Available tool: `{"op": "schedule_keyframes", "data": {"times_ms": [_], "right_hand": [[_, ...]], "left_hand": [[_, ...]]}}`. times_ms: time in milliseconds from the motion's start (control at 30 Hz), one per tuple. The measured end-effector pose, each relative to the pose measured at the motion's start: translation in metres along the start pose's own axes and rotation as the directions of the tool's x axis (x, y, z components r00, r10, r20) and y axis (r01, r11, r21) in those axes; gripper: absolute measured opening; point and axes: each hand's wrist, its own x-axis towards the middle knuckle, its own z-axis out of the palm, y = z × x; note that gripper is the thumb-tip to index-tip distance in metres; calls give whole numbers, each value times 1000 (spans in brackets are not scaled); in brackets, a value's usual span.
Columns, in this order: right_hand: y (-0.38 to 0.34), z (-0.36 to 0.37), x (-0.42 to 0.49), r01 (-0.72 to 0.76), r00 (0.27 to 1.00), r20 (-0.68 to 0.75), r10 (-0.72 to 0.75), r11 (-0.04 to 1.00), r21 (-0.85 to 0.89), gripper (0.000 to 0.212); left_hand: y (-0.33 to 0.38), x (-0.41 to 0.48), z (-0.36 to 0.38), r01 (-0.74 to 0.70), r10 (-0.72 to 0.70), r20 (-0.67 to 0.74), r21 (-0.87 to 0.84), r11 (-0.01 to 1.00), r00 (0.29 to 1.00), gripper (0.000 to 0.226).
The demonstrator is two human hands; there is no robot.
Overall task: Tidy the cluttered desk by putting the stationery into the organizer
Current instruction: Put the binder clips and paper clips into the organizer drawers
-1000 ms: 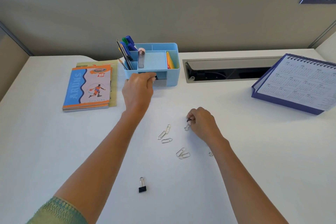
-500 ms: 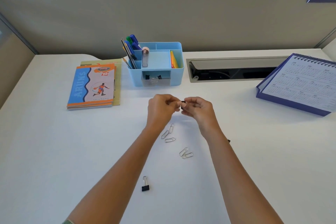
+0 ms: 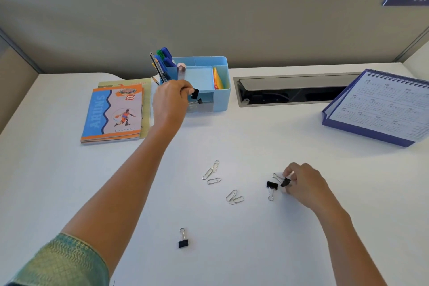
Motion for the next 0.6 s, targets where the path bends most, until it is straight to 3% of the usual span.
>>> {"op": "schedule_keyframes", "data": {"times_ms": [100, 267, 433, 533, 600], "right_hand": [[-2, 9, 0, 32, 995, -95, -31, 999, 7, 20], [-10, 13, 6, 82, 988, -132, -85, 996, -24, 24], [-29, 10, 14, 101, 983, -175, -58, 965, 242, 21], [-48, 7, 21, 91, 985, -174, 12, 816, 570, 15], [-65, 5, 24, 95, 990, -142, 25, 624, 775, 16]], "left_hand": [[-3, 1, 7, -7, 4, 41, 56, 998, 999, 23], [-4, 3, 16, -25, 13, 84, 149, 989, 996, 23], [-11, -3, 16, -41, 12, 118, 242, 969, 993, 26], [-9, -12, 17, -60, 51, 75, 122, 991, 996, 24], [-1, -26, 18, -40, 50, 64, -146, 988, 997, 18]]}}
